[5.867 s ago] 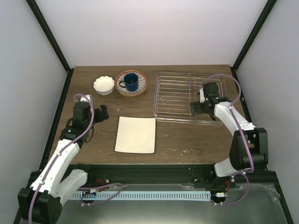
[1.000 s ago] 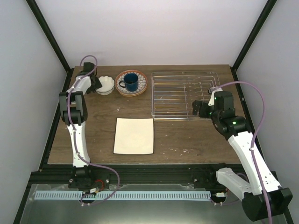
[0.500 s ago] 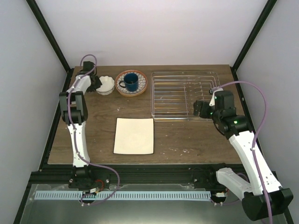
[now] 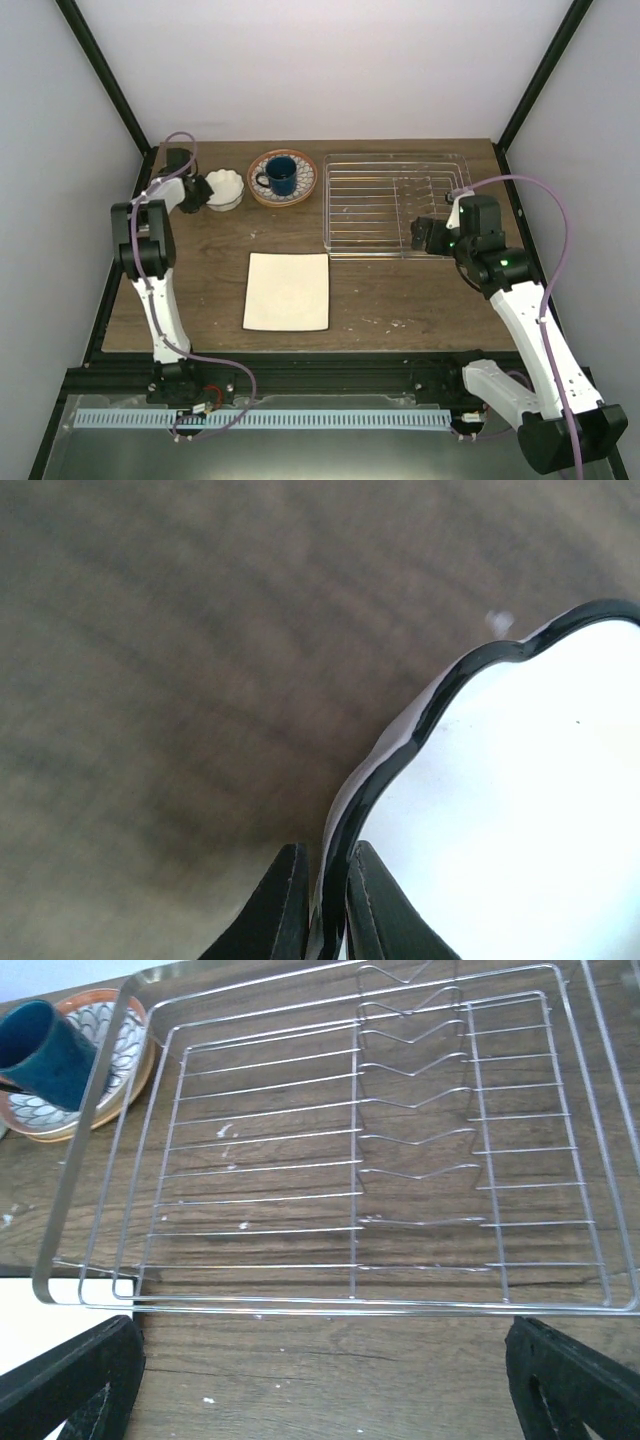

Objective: Load the mixed dishes into the dish rack

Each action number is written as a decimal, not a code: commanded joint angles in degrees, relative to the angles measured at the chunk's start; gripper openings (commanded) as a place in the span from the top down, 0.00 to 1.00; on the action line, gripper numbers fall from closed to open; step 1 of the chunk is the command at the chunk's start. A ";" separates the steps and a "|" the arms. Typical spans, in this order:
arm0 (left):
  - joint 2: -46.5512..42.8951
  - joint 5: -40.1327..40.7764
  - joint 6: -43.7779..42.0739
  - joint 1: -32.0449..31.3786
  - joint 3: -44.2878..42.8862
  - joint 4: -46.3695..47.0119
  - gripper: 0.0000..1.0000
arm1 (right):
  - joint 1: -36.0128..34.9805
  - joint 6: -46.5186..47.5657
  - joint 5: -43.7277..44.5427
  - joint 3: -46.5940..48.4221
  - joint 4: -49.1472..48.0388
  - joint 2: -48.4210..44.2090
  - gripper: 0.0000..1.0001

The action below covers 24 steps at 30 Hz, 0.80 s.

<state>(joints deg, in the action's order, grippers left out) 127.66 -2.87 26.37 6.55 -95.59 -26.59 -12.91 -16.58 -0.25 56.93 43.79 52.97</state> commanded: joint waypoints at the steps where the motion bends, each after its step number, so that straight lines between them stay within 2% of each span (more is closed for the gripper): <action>1: -7.24 -4.66 2.66 3.16 10.97 3.19 1.00 | -0.60 -0.06 -6.46 -1.87 -4.42 -0.18 0.00; 7: -23.03 -7.48 4.85 4.53 30.17 15.11 1.00 | -0.87 -1.99 -18.54 -7.22 -15.09 -0.24 0.00; 11: -37.07 -11.13 7.26 4.00 41.23 21.82 1.00 | -2.44 -3.48 -23.59 -7.47 -20.04 2.73 0.00; 18: -56.92 -12.98 3.35 0.33 47.70 17.69 1.00 | -13.38 -4.22 -24.68 -2.23 -26.59 12.55 0.00; 21: -62.37 -14.06 1.88 -1.52 49.00 14.57 1.00 | -17.41 -4.62 -21.75 1.04 -28.38 17.37 0.00; 24: -66.54 -15.28 1.46 -3.00 51.23 13.13 1.00 | -18.26 -5.40 -24.30 3.44 -31.78 21.47 0.00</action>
<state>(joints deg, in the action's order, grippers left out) 65.58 -14.33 29.19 5.08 -46.81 -13.80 -29.52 -20.60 -22.55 55.59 18.28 70.98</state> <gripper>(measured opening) 0.097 0.998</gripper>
